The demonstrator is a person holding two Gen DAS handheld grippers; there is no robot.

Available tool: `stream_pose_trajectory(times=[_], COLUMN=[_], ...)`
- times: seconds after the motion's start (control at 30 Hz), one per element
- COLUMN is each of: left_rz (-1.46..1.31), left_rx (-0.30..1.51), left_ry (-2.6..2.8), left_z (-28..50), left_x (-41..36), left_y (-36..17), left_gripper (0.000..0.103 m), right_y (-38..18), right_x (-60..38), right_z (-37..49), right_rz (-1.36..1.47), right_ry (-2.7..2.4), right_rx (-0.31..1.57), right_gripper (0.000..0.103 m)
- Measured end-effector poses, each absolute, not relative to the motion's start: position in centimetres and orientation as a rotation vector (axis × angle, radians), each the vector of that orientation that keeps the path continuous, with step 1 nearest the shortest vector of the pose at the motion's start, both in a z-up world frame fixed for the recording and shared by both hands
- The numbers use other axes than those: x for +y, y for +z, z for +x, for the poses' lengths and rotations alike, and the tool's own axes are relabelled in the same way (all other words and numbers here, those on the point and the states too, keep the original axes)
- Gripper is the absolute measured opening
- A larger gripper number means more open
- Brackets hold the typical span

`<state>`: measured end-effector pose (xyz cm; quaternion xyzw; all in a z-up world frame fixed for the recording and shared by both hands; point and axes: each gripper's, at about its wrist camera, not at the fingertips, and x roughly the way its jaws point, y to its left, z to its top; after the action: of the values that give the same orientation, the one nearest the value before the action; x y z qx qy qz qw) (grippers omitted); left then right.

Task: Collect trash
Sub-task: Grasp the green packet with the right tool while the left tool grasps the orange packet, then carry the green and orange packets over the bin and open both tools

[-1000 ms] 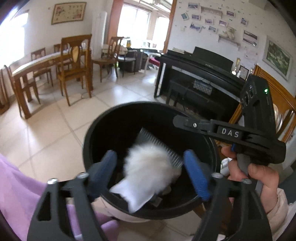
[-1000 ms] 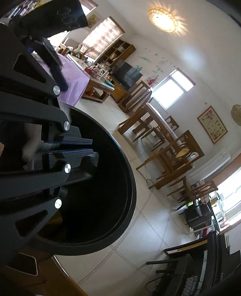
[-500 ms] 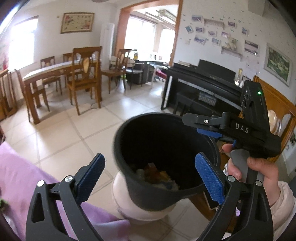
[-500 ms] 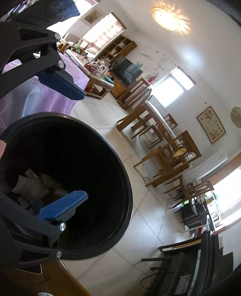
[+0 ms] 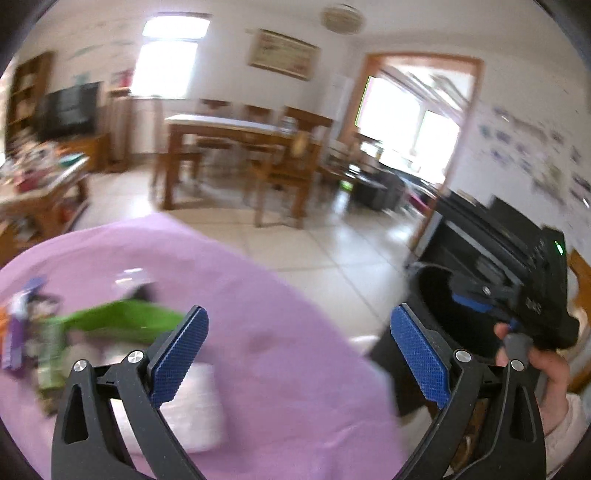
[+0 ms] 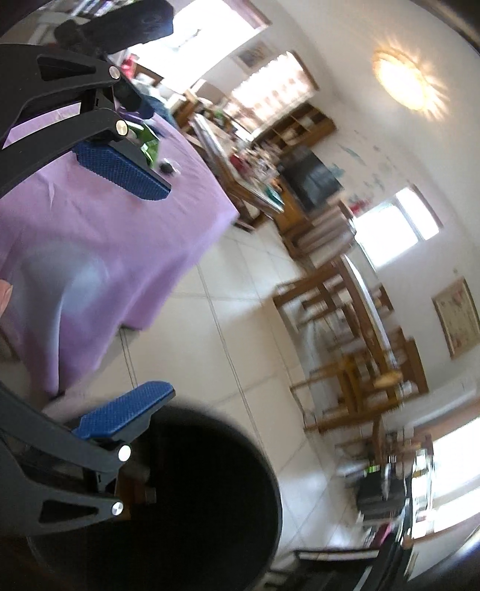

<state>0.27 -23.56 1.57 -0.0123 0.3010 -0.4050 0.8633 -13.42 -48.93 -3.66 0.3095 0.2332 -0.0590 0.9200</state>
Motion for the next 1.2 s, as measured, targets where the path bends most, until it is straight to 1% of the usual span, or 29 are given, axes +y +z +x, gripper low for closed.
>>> stream_pose_trajectory(times=[0.23, 0.33, 0.5, 0.57, 0.63, 0.77, 0.8, 0.83, 0.87, 0.9, 0.97, 1.0, 1.03, 1.07, 1.2], left_rz=[-0.123, -0.133, -0.157, -0.148, -0.154, -0.181, -0.184, -0.185, -0.186, -0.188, -0.201, -0.207, -0.213, -0.215, -0.219], left_rx=[0.618, 0.643, 0.727, 0.778, 0.825, 0.871, 0.876, 0.881, 0.891, 0.893, 0.889, 0.891, 0.893, 0.892, 0.844], left_ry=[-0.572, -0.433, -0.342, -0.339, -0.364, -0.376, -0.374, -0.373, -0.375, -0.378, -0.380, -0.381, -0.385, -0.387, -0.398], left_z=[5.5, 8.3, 12.4, 14.0, 15.2, 15.8, 16.0, 16.4, 16.6, 16.9, 17.0, 16.8, 16.8, 16.8, 16.3], left_x=[-10.0, -4.4, 1.0, 1.7, 1.8, 1.3, 1.0, 1.2, 1.3, 1.6, 1.9, 1.8, 1.8, 1.6, 1.7], left_y=[2.2, 1.8, 0.3, -0.4, -1.1, -2.6, -3.0, -3.3, -3.5, -4.2, -4.5, -4.4, -4.4, -4.6, -4.0], left_gripper=[0.097, 0.097, 0.096, 0.090, 0.079, 0.075, 0.072, 0.066, 0.061, 0.058, 0.050, 0.044, 0.038, 0.038, 0.036], right_y=[-3.4, -3.0, -2.6, -2.6, -2.7, -3.1, -3.2, -3.4, -3.6, -3.8, -4.5, -4.8, -5.0, -5.0, -4.7], right_x=[-41.3, -38.1, -33.1, -31.5, -30.0, -28.1, -27.9, -27.6, -27.5, -27.3, -26.8, -26.6, -26.5, -26.5, -26.8], right_z=[-7.0, -4.3, -0.5, 1.3, 3.0, 5.5, 5.8, 6.5, 6.8, 7.0, 7.4, 7.6, 7.5, 7.3, 6.5], right_rz=[0.566, 0.524, 0.409, 0.343, 0.262, 0.153, 0.141, 0.124, 0.114, 0.104, 0.075, 0.070, 0.074, 0.080, 0.093], right_ry=[0.037, 0.108, 0.182, 0.201, 0.196, 0.211, 0.216, 0.225, 0.230, 0.235, 0.238, 0.238, 0.244, 0.246, 0.256], right_rx=[0.563, 0.596, 0.634, 0.660, 0.683, 0.727, 0.735, 0.754, 0.765, 0.776, 0.807, 0.817, 0.823, 0.818, 0.801], right_gripper=[0.097, 0.097, 0.097, 0.097, 0.097, 0.097, 0.097, 0.097, 0.092, 0.083, 0.051, 0.041, 0.039, 0.035, 0.031])
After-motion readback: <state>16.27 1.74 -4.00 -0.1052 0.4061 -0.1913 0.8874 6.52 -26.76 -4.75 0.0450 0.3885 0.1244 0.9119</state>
